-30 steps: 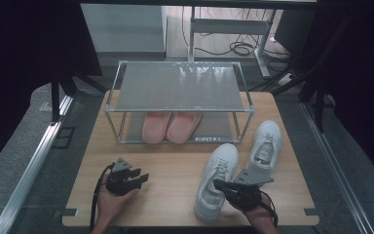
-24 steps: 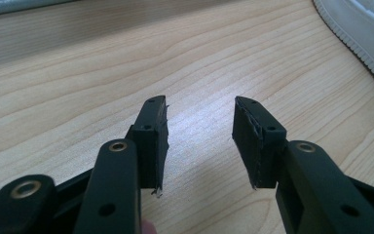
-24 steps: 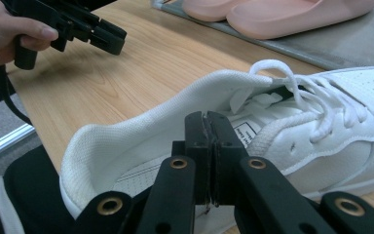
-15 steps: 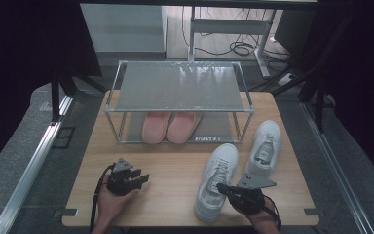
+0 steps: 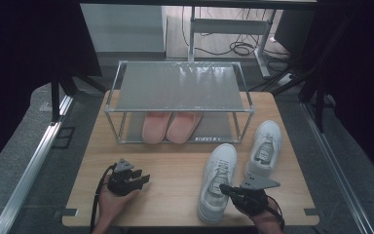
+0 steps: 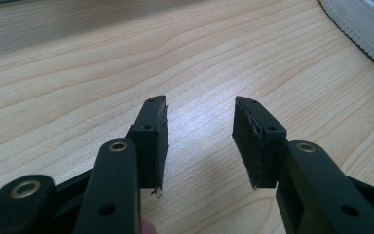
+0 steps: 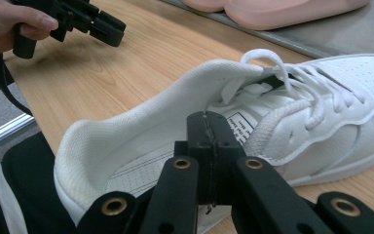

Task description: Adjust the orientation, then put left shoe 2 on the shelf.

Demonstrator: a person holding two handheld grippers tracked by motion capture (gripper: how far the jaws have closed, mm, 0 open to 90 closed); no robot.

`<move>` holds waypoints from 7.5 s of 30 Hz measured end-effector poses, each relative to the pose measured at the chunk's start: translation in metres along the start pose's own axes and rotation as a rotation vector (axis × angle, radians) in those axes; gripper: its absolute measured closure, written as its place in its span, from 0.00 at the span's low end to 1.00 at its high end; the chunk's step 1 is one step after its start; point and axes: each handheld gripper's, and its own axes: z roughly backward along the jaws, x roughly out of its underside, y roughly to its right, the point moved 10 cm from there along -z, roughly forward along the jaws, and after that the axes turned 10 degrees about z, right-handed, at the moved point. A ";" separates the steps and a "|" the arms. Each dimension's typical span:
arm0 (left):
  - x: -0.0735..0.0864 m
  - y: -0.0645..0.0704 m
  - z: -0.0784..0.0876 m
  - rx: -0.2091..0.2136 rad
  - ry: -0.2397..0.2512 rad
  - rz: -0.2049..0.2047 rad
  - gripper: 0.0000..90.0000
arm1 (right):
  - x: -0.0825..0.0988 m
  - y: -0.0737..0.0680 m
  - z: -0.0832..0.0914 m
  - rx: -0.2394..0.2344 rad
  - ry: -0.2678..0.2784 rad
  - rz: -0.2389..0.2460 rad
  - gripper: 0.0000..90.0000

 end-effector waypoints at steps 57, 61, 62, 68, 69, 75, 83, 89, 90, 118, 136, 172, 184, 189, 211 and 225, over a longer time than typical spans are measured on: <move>0.005 0.000 -0.006 -0.001 -0.026 -0.003 0.64 | 0.016 0.059 0.028 0.037 0.020 -0.062 0.95; 0.005 0.001 -0.006 0.001 -0.026 -0.001 0.64 | 0.005 0.059 0.039 0.058 0.056 -0.055 0.90; 0.005 0.001 -0.006 0.002 -0.025 -0.001 0.63 | 0.003 0.060 0.042 0.065 0.065 -0.053 0.89; 0.005 0.001 -0.007 0.002 -0.027 -0.006 0.63 | 0.002 0.071 0.053 0.105 0.084 -0.074 0.79; 0.005 0.001 -0.007 0.003 -0.027 -0.006 0.63 | 0.002 0.073 0.053 0.109 0.083 -0.083 0.77; 0.006 0.003 -0.007 0.004 -0.028 -0.004 0.63 | 0.004 0.078 0.053 0.118 0.082 -0.096 0.67; 0.005 0.003 -0.007 0.007 -0.028 -0.010 0.63 | 0.000 0.078 0.044 0.119 0.062 -0.089 0.57; 0.006 0.004 -0.007 0.009 -0.029 -0.008 0.63 | 0.003 0.077 0.034 0.110 0.034 -0.090 0.55; 0.006 0.004 -0.007 0.009 -0.028 -0.009 0.63 | 0.004 0.076 0.032 0.111 0.026 -0.090 0.55; 0.008 0.004 -0.008 0.011 -0.040 -0.017 0.62 | 0.026 0.082 -0.002 0.162 -0.109 -0.096 0.82; 0.008 0.004 -0.008 0.009 -0.039 -0.016 0.62 | 0.023 0.085 -0.001 0.157 -0.028 -0.202 0.90; 0.000 0.003 -0.002 0.013 -0.013 -0.008 0.62 | -0.032 0.077 0.037 0.047 0.314 -0.351 0.90; -0.005 0.006 -0.001 0.033 -0.005 0.000 0.62 | -0.062 0.075 0.053 0.037 0.403 -0.345 0.90; -0.004 0.006 -0.002 0.037 -0.008 -0.002 0.62 | -0.079 0.077 0.059 0.042 0.438 -0.329 0.90; -0.005 0.008 0.002 0.044 0.005 -0.004 0.62 | -0.148 0.095 0.068 0.025 0.554 -0.319 0.90; -0.006 0.007 0.004 0.052 0.015 -0.005 0.50 | -0.181 0.120 0.052 0.056 0.561 -0.332 0.90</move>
